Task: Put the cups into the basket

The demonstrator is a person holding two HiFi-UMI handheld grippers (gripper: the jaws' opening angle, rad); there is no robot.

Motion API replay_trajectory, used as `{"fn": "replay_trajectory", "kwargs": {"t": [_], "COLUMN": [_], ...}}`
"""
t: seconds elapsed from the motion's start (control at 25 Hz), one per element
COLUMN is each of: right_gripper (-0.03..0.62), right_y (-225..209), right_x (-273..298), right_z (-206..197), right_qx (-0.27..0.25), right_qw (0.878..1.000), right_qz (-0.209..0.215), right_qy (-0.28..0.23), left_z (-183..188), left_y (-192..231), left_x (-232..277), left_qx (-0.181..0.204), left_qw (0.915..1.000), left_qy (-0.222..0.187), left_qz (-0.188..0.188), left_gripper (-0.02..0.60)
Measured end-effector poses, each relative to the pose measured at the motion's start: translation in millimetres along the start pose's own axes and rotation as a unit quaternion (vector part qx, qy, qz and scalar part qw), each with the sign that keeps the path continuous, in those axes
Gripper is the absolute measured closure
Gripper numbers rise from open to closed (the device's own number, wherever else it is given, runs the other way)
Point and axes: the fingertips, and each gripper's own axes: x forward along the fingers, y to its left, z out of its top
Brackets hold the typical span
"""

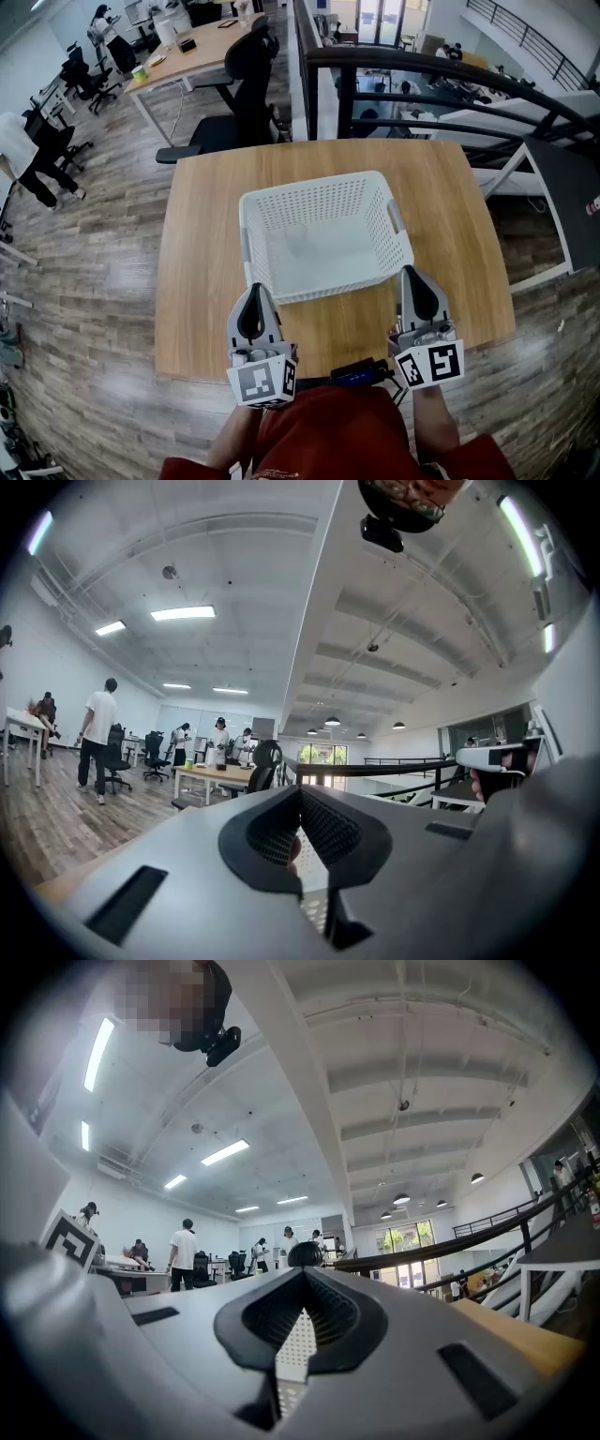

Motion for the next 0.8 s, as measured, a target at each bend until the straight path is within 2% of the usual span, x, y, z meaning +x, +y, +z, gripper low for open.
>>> {"fn": "replay_trajectory", "kwargs": {"t": [0.8], "right_gripper": [0.583], "right_y": [6], "right_x": [4], "right_z": [-6], "right_qx": [-0.02], "right_qw": [1.0], "right_qz": [0.009], "right_qy": [0.009], "left_z": [-2], "left_y": [10], "left_x": [-15], "left_qx": [-0.009], "left_qw": [0.9998], "left_qy": [0.003], "left_qz": [0.017], "left_gripper": [0.575]}}
